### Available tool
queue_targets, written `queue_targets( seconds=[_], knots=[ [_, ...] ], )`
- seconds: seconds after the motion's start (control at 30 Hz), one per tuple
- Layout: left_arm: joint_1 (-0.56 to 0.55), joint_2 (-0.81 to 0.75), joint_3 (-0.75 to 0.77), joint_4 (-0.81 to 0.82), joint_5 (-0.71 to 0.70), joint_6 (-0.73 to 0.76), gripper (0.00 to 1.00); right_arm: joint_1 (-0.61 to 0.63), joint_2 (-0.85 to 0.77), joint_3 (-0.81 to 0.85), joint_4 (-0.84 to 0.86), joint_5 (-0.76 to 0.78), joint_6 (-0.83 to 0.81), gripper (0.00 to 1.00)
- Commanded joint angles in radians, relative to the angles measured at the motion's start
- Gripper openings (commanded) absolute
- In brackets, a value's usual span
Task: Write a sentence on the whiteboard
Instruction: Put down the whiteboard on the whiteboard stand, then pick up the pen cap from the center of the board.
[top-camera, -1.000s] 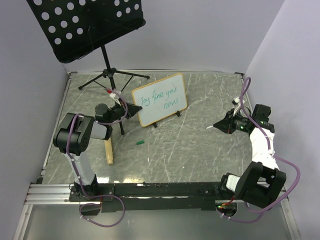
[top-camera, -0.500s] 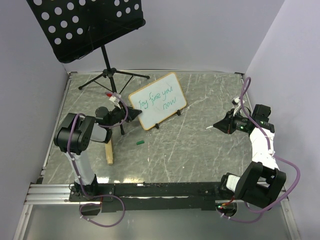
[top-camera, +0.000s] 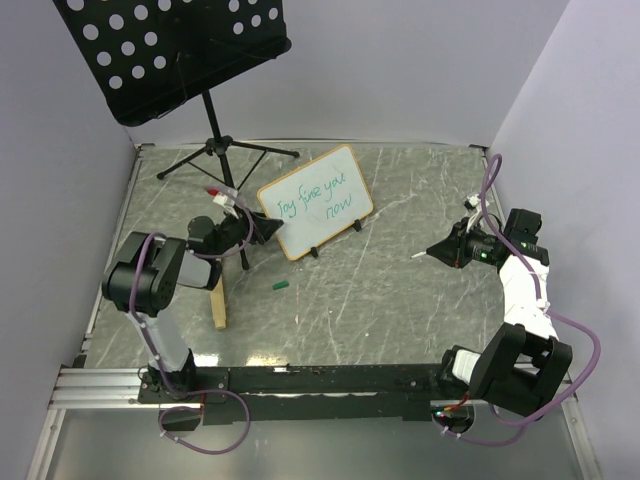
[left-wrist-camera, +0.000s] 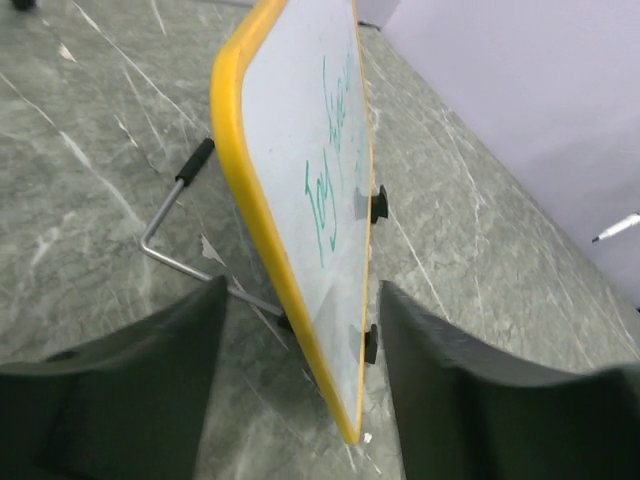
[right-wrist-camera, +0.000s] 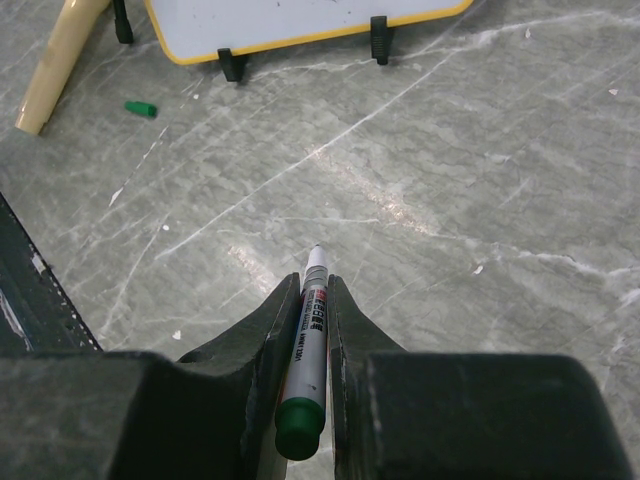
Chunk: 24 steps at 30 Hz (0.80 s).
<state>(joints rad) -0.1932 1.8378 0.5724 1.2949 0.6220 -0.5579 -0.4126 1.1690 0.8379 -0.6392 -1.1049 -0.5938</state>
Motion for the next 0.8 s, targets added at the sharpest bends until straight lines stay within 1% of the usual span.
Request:
queue_targets(
  seconds=[0.0, 0.03, 0.07, 0.2, 0.23, 0.37, 0.4, 0.43, 0.47, 0.5, 0.53, 0.6, 0.63, 0.7, 0.73, 0.77],
  knots=[
    [0.001, -0.107, -0.038, 0.023, -0.068, 0.024, 0.70, -0.006, -0.008, 0.047, 0.004, -0.044, -0.026, 0.00],
    [0.001, -0.121, -0.045, 0.018, -0.073, 0.016, 0.79, -0.006, -0.009, 0.049, 0.004, -0.046, -0.027, 0.00],
    [0.001, -0.150, -0.049, 0.011, -0.076, 0.013, 0.80, -0.006, -0.008, 0.049, 0.004, -0.046, -0.026, 0.00],
    [0.001, -0.245, -0.063, -0.115, -0.085, 0.015, 0.84, -0.006, -0.011, 0.049, 0.003, -0.049, -0.029, 0.00],
    [0.001, -0.270, -0.077, -0.129, -0.099, 0.007, 0.95, -0.006, -0.011, 0.049, 0.000, -0.049, -0.031, 0.00],
    [-0.002, -0.449, -0.161, -0.279, -0.189, -0.003, 0.96, -0.003, -0.012, 0.052, -0.001, -0.056, -0.031, 0.00],
    [-0.002, -0.483, -0.176, -0.310, -0.235, -0.016, 0.97, -0.005, -0.015, 0.052, -0.002, -0.055, -0.032, 0.00],
    [-0.002, -0.556, -0.190, -0.391, -0.258, -0.019, 0.97, -0.005, -0.015, 0.052, -0.004, -0.058, -0.032, 0.00],
    [-0.002, -0.599, -0.212, -0.434, -0.278, -0.025, 0.97, -0.005, -0.017, 0.052, -0.007, -0.058, -0.035, 0.00],
    [-0.003, -0.644, -0.223, -0.491, -0.330, -0.060, 0.99, -0.005, -0.020, 0.050, -0.005, -0.059, -0.035, 0.00],
    [-0.003, -0.726, -0.227, -0.579, -0.341, -0.077, 0.97, -0.005, -0.023, 0.052, -0.007, -0.059, -0.035, 0.00],
    [-0.002, -0.813, -0.244, -0.672, -0.367, -0.129, 0.97, -0.005, -0.028, 0.050, -0.008, -0.065, -0.035, 0.00],
    [0.000, -0.881, -0.243, -0.754, -0.342, -0.135, 0.97, -0.005, -0.029, 0.052, -0.011, -0.069, -0.037, 0.00],
    [-0.005, -0.926, -0.203, -0.854, -0.286, -0.145, 0.97, -0.006, -0.037, 0.052, -0.013, -0.070, -0.038, 0.00],
    [-0.012, -0.945, -0.166, -0.888, -0.236, -0.149, 0.97, -0.005, -0.040, 0.050, -0.013, -0.070, -0.038, 0.00],
    [-0.044, -0.946, -0.131, -0.998, -0.228, -0.157, 0.97, -0.005, -0.042, 0.050, -0.011, -0.070, -0.035, 0.00]
  ],
)
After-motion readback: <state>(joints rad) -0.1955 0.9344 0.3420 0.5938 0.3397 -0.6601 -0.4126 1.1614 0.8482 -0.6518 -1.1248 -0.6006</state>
